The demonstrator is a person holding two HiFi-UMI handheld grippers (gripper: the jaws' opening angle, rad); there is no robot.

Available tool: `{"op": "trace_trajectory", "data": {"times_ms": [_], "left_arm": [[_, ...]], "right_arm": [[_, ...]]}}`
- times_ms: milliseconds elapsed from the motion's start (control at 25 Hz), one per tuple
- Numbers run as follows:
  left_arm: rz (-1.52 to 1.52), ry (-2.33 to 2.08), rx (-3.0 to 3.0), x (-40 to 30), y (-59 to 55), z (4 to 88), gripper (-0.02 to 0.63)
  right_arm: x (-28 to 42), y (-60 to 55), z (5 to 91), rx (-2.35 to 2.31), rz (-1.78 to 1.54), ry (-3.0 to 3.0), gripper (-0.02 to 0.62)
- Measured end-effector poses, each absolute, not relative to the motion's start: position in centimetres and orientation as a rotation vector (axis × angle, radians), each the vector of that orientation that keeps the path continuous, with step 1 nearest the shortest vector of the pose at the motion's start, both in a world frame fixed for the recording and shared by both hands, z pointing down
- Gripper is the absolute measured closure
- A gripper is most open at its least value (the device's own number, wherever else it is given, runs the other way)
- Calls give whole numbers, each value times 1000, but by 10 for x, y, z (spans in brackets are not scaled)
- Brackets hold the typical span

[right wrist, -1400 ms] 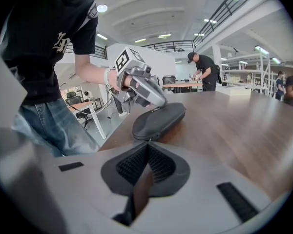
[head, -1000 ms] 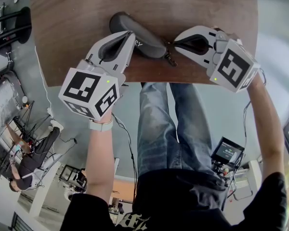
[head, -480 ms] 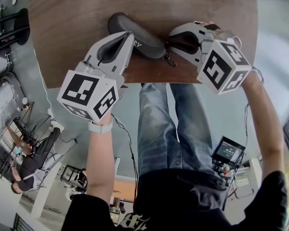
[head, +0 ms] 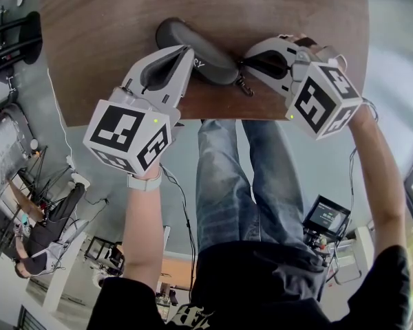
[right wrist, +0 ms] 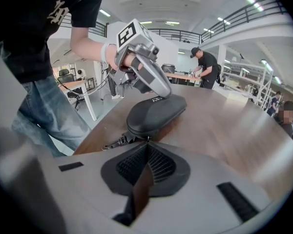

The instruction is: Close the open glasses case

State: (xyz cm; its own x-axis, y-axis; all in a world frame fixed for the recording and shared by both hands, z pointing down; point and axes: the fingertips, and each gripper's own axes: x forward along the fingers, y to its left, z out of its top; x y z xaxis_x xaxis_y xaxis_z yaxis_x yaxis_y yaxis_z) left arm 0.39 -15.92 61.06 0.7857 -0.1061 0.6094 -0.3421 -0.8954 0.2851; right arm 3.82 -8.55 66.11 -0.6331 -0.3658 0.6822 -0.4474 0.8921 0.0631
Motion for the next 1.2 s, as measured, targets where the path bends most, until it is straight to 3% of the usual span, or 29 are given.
{"op": "trace_trajectory", "data": {"times_ms": [1200], "left_arm": [[870,-426,2569,-1,-161,614,600]], "right_arm": [[35,-74,652,597,203,-2372,609]]}}
